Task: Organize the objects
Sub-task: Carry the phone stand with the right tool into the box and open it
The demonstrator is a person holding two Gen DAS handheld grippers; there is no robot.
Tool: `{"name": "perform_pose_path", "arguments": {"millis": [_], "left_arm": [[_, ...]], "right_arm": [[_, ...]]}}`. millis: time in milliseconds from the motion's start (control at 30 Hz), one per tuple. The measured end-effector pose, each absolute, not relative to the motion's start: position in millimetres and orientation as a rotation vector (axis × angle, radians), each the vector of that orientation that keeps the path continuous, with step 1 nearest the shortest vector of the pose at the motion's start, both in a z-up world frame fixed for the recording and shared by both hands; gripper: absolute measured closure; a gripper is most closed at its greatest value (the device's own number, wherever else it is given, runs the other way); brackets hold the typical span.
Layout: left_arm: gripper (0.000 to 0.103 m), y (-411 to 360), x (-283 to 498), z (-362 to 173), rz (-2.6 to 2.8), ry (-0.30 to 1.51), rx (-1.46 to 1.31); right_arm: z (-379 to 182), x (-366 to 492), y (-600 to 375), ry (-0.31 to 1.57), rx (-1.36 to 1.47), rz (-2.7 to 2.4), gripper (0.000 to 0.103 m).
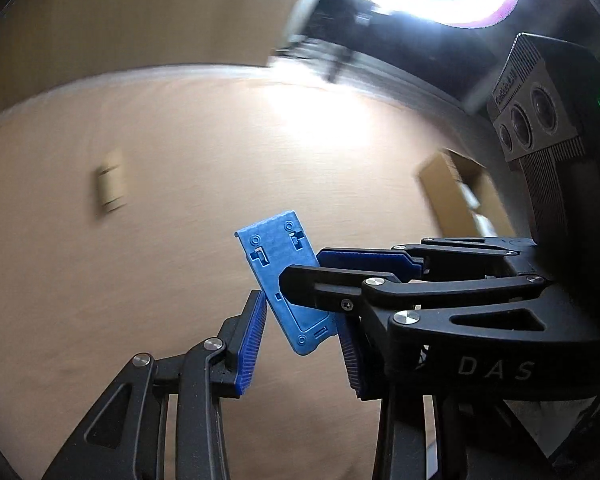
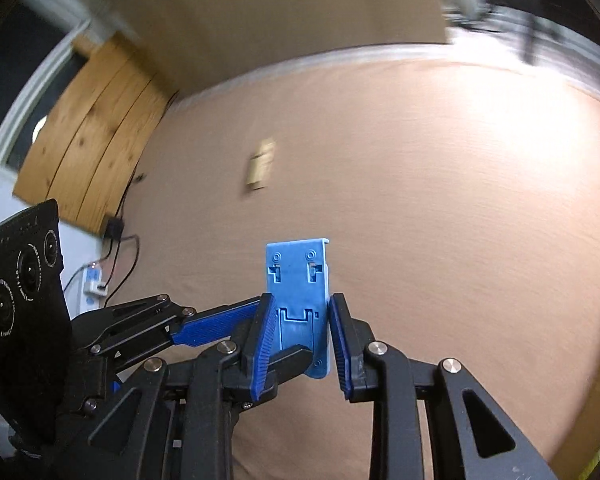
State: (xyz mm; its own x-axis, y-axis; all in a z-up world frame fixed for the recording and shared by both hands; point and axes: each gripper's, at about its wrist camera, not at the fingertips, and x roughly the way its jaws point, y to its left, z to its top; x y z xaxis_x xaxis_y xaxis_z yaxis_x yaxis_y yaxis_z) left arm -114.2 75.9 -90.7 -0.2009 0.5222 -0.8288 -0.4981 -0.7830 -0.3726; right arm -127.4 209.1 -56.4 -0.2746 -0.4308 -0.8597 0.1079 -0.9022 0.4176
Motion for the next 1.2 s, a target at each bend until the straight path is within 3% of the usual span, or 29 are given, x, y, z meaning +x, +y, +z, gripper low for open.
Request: {"name": "perform_pose_path", "arguments": {"millis": [367, 667, 967, 1033, 1100, 1200], "left_arm": [[0.065, 247.3, -67.9, -61.2, 1.777, 0.161, -1.28], [0.065, 366.7, -35.4, -67.8, 1.6, 0.243, -1.245], [0.065, 414.7, -15.0, -81.1, 1.517, 0.297, -1.239], [0.062, 416.7, -14.5, -84.0, 1.525, 0.308, -1.245], [0.059, 413.6, -16.5, -86.2, 1.534, 0.313, -1.254], [0.056, 404.5, -18.3, -82.8, 1.555, 0.314, -1.253]], "right_arm": [[-30.2, -60.2, 362.7, -0.639, 1.637, -2.504, 0.078], [-34.3, -13.4, 457.7, -0.793, 1.675, -2.646, 0.078], [-46.6, 9.9, 500.6, -0.869, 1.708, -2.685, 0.077], [-45.8, 12.7, 504.7, -0.865, 1.698, -2.706, 0.074], [-42.5, 14.6, 506.8, -0.859, 1.692, -2.744, 0.061], [-38.2, 16.5, 510.0, -0.874, 1.662, -2.777, 0.06]]}}
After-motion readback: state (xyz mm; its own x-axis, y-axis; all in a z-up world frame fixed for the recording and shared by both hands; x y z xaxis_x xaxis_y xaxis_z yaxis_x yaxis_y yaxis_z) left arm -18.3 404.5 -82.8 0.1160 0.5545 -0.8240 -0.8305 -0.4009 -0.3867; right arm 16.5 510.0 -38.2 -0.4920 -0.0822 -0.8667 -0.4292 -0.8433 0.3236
